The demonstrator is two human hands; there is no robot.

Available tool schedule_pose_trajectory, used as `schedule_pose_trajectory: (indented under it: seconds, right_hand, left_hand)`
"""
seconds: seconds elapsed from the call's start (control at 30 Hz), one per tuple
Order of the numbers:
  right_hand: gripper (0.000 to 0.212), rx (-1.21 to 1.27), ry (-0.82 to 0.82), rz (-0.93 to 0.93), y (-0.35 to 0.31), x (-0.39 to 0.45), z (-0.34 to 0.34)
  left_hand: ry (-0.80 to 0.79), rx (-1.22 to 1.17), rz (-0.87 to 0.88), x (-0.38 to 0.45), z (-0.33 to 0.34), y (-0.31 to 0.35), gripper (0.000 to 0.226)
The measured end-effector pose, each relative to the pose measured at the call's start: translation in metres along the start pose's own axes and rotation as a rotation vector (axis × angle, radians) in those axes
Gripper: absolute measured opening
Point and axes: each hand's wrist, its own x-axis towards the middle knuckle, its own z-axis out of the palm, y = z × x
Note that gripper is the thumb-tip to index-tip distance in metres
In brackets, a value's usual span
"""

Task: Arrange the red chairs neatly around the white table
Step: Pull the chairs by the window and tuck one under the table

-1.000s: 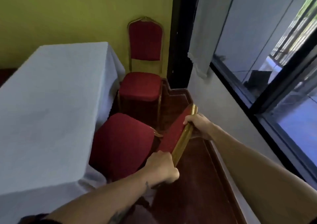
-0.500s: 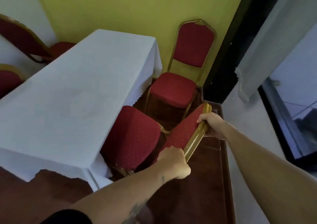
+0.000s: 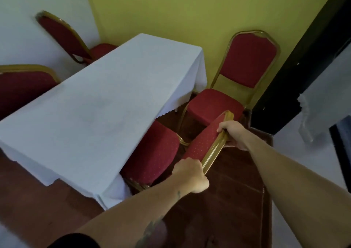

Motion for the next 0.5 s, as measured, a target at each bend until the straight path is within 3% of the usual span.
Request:
schedule_pose_trajectory:
  seconds: [0.1,0.27,0.5]
  right_hand:
    - [0.016,-0.011,-0.051,-0.02,-0.023,0.02,0.009]
    - [0.06,-0.073,-0.116,-0.051,-0.043,0.051,0.023]
    - [0.055,-0.151,-0.153,-0.078,-0.06,0.071,0.043]
  left_hand:
    - [0.021,0.003,-0.056,0.018,-0.015,-0.003,0.047]
    - [-0.018,0.027,-0.146,0.04,-0.035,-0.015,0.039]
    - [-0.065,0.004,-0.302,0.058,-0.05,-0.033,0.03]
